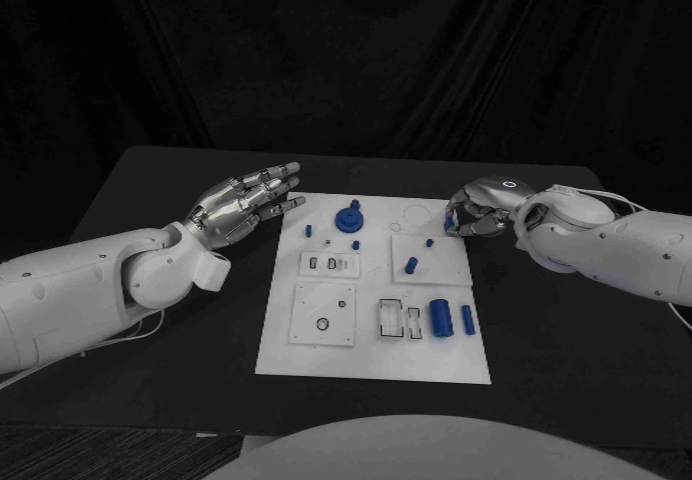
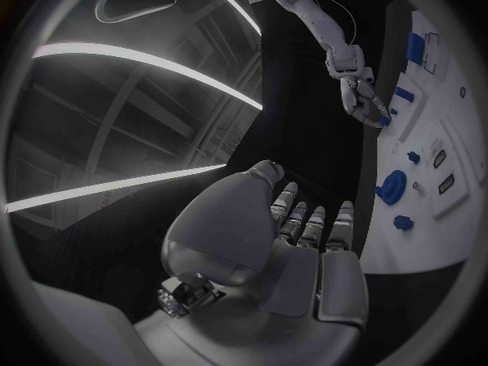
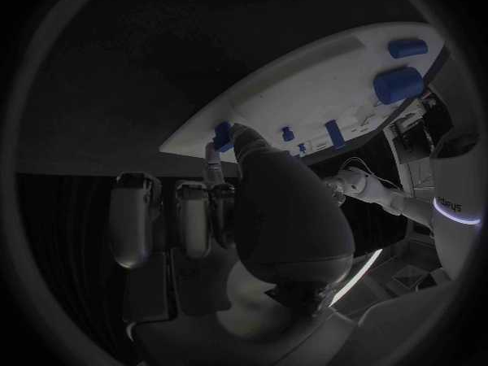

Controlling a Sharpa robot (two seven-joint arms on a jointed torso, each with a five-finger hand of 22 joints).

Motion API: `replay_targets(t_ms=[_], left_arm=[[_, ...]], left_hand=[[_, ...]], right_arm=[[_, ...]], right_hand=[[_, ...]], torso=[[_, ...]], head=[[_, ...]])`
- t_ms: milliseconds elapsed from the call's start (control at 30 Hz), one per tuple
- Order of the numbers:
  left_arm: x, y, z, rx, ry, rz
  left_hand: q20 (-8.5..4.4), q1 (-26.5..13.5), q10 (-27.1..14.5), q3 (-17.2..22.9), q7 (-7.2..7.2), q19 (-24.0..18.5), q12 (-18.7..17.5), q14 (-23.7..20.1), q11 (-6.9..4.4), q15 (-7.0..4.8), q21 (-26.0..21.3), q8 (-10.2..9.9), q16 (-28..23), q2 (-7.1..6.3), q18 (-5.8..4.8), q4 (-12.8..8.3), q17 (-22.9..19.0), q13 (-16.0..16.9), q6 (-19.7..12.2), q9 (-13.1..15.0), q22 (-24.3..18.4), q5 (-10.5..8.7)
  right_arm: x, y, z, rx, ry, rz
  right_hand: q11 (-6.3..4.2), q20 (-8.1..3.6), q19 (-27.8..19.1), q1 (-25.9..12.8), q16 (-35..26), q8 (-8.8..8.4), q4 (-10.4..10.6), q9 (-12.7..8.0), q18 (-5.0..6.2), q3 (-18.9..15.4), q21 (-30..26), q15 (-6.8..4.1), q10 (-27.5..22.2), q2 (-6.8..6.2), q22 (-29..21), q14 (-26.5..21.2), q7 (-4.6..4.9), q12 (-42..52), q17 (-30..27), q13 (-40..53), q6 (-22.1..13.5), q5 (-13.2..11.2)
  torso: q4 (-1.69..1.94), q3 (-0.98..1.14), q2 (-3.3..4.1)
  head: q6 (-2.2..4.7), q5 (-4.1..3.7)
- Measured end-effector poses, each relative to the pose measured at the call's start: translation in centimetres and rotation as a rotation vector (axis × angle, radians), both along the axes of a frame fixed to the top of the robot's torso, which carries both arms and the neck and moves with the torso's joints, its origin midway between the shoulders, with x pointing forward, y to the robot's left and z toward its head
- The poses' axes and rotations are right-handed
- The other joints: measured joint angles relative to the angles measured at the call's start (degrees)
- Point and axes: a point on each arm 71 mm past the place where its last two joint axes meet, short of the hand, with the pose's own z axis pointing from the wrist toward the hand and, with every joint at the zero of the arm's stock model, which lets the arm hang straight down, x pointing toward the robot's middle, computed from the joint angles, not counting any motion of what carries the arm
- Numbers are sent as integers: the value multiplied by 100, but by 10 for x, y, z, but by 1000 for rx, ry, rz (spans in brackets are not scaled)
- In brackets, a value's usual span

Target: Assemble the parts on the task board

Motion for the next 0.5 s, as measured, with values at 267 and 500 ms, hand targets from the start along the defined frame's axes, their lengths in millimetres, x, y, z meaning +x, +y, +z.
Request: replay_targets(t_ms=[267, 500], left_arm=[[0, 1, 0, 2, 2, 2], [1, 1, -1, 5, 3, 1]], left_hand=[[0, 0, 0, 40, 0, 0, 0, 0, 0, 0, 0, 0, 0, 0, 0, 9, 0, 0, 0, 0, 0, 0], [0, 0, 0, 40, 0, 0, 0, 0, 0, 0, 0, 0, 0, 0, 0, 9, 0, 0, 0, 0, 0, 0]], right_arm=[[-8, 14, 17, 44, -47, 38], [-16, 56, 46, 109, -106, 128]], right_hand=[[0, 0, 0, 21, 0, 56, -46, 59, 0, 0, 0, 0, 0, 22, 0, 0, 0, 0, 0, 0, 40, 111], [0, 0, 0, -27, 0, 56, -46, 66, 0, -1, -29, 0, 0, 69, 4, 0, 1, 0, 0, 0, 39, 121]], torso=[[0, 0, 1], [-8, -4, 0]], head=[[0, -7], [0, -29]])
